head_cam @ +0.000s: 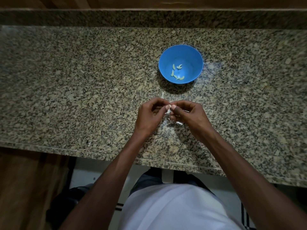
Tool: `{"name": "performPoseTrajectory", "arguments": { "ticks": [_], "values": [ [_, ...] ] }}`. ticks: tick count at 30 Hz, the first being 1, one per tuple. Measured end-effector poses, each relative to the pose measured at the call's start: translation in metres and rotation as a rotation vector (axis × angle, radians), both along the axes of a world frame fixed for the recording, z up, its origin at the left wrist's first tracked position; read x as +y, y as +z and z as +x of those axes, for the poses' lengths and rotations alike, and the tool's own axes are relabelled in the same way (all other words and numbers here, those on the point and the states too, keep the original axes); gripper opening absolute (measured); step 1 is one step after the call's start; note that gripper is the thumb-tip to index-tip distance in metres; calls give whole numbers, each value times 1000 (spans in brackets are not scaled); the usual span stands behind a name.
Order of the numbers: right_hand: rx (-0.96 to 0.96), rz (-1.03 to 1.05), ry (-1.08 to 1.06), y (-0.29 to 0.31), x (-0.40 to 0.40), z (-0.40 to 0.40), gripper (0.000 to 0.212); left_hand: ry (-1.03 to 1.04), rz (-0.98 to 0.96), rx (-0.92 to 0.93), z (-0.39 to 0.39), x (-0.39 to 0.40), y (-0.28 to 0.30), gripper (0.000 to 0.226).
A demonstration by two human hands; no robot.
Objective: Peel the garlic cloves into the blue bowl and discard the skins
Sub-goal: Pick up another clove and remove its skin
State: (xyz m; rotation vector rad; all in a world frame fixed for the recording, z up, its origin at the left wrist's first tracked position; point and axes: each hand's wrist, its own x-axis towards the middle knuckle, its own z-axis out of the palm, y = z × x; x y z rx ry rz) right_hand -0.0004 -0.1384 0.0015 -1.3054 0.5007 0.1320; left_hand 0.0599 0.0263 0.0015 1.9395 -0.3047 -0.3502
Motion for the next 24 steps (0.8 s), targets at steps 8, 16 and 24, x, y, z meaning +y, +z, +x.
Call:
{"name": "performPoseTrajectory", "arguments": {
  "ticks": [8,16,24],
  "values": [
    [-14,-233,134,2,-5,6,25,-277,280,-343,10,13,-5,3],
    [-280,-604,116,6,7,1,14,-77,80,121,3,15,-2,10],
    [-385,-667,189,2,4,-2,15,13,-220,611,-2,13,-2,19]
  ]
}}
